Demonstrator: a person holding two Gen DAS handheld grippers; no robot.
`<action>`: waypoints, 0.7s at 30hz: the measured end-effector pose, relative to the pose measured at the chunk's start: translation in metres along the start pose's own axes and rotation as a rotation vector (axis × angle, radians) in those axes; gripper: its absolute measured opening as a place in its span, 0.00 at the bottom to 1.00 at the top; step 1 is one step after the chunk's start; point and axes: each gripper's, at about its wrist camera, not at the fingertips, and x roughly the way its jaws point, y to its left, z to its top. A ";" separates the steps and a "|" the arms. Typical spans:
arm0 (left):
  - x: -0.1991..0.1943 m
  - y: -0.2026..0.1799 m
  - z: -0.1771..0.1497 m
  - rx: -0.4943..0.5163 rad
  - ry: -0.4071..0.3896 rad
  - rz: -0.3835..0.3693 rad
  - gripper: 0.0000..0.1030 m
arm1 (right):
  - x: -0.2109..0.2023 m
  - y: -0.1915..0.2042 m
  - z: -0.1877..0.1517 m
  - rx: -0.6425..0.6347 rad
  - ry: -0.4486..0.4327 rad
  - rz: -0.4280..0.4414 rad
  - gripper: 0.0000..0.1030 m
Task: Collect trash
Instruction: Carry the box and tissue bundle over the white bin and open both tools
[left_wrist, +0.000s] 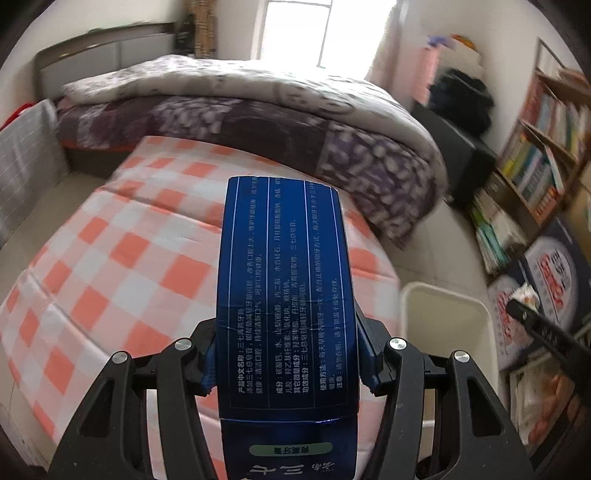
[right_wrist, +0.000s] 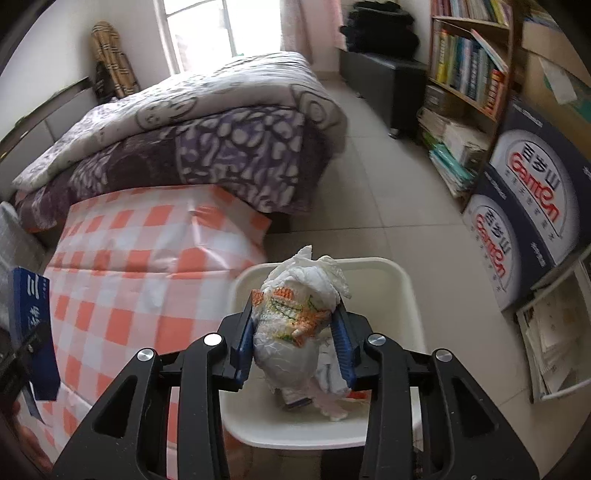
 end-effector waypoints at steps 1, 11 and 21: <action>0.003 -0.010 -0.002 0.016 0.012 -0.023 0.54 | 0.000 -0.006 0.000 0.009 0.004 -0.010 0.36; 0.031 -0.093 -0.018 0.112 0.078 -0.159 0.55 | -0.008 -0.090 0.003 0.200 0.012 -0.129 0.84; 0.040 -0.167 -0.031 0.223 0.110 -0.250 0.58 | -0.018 -0.131 0.003 0.332 0.002 -0.113 0.88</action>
